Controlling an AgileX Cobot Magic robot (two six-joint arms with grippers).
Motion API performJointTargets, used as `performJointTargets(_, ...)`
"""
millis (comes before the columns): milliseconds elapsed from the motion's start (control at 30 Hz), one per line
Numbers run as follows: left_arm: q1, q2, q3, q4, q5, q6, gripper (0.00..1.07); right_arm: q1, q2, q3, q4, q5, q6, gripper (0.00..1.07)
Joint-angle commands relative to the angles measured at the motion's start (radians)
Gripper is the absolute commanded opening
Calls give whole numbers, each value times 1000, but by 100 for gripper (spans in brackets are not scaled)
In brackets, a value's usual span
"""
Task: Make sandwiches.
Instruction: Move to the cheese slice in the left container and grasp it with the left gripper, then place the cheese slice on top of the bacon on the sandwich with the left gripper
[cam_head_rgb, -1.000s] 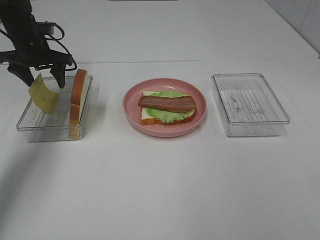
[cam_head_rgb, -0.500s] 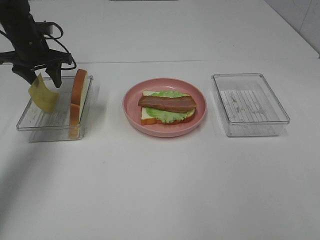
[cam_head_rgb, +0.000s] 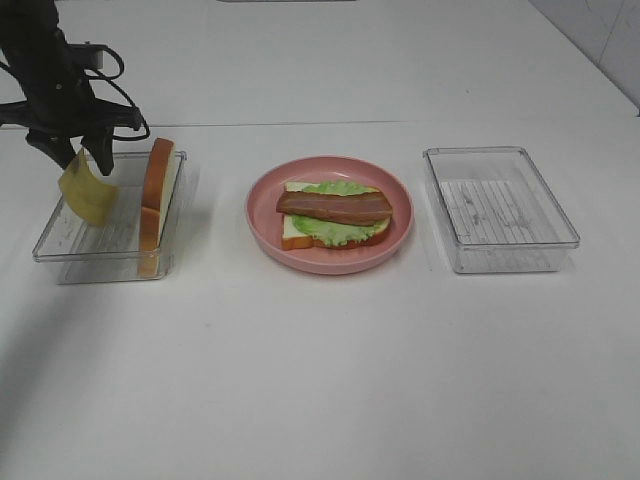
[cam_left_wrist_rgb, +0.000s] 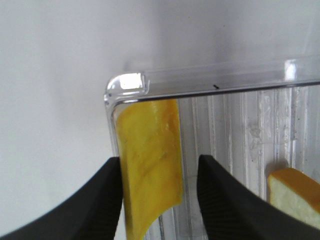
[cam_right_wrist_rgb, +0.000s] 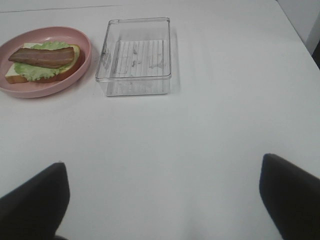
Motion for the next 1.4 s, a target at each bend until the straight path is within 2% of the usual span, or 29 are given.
performJointTargets(33,1,-1,2,5,103,2,45,-5,-21,3,2,-10,-3,96)
performJointTargets(200,1,-1,2,11,103,2,41,-5,-21,3,2,-10,-3,96)
performJointTargets(267,1,-1,2,11,103,2,30,-5,-21,3,2,-10,-3,96)
performJointTargets(300,1,-1,2,11,103,2,30,-5,-21,3,2,-10,-3,96)
performJointTargets(367,1,-1,2,11,103,2,10,-5,-21,3,2,-10,-3,96)
performJointTargets(400,1,-1,2,11,103,2,10,-5,-21,3,2,-10,-3,96)
performJointTargets(433,1,-1,2,11,103,3,0,-5,-21,3,2,-10,-3,96)
performJointTargets(833,1,-5,2,4,103,2,0,-5,-21,3,2,-10,-3,96)
performJointTargets(1100,-1,-85,2,-26,103,2,0,-5,-21,3,2,-10,-3,96)
performJointTargets(1400,-2,-253,-3,-137,103,16,0,-5,-21,3,2,-10,-3,96)
